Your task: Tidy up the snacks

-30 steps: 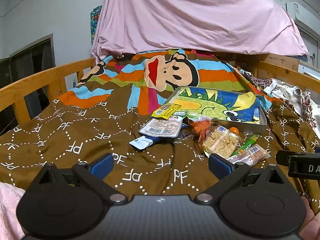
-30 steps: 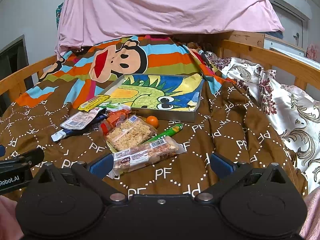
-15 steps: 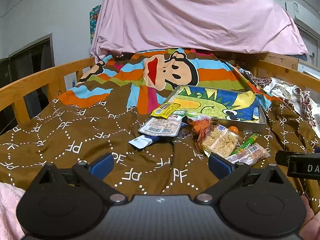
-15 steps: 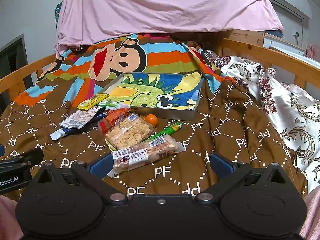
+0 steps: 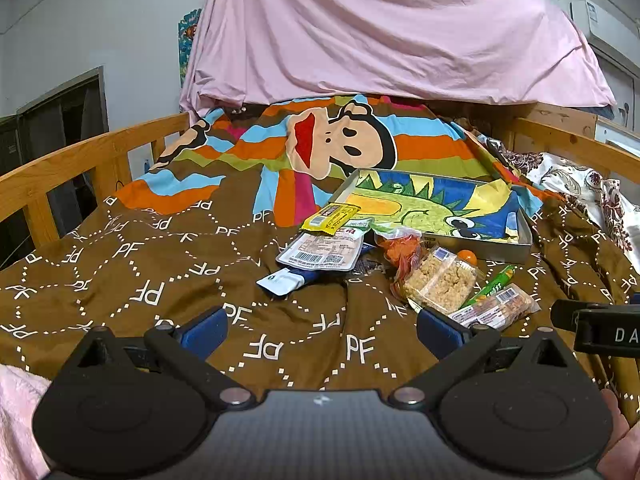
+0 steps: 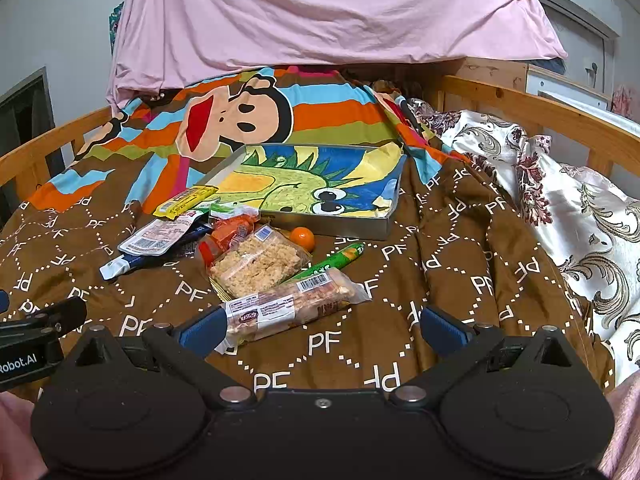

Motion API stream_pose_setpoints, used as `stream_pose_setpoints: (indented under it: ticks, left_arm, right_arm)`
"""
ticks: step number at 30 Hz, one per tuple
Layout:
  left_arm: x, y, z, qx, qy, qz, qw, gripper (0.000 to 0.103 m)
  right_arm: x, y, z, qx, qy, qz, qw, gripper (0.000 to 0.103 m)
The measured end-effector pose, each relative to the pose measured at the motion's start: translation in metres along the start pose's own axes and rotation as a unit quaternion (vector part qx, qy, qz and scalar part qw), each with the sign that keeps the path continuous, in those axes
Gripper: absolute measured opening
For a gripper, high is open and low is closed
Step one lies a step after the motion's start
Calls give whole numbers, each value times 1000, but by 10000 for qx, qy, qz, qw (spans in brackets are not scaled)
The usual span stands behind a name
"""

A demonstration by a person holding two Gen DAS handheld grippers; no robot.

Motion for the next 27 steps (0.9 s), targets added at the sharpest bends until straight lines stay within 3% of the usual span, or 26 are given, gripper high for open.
stream_pose_setpoints:
  ticks: [27]
  left_arm:
    - [-1,-1,1,-3,-6,-18,10000,103]
  right_arm:
    - [-2,4,1,4,6,-33,10000,102]
Point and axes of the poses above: each gripper's, at about its wrist camera, not at the fingertips, and x roughly against the way its jaws point, z to its right, y to its underside, the point moved 4 cm from there along -x, roughly the way its jaws point, and after that the axes turned 10 degrees about z, right-handed, at the moved point
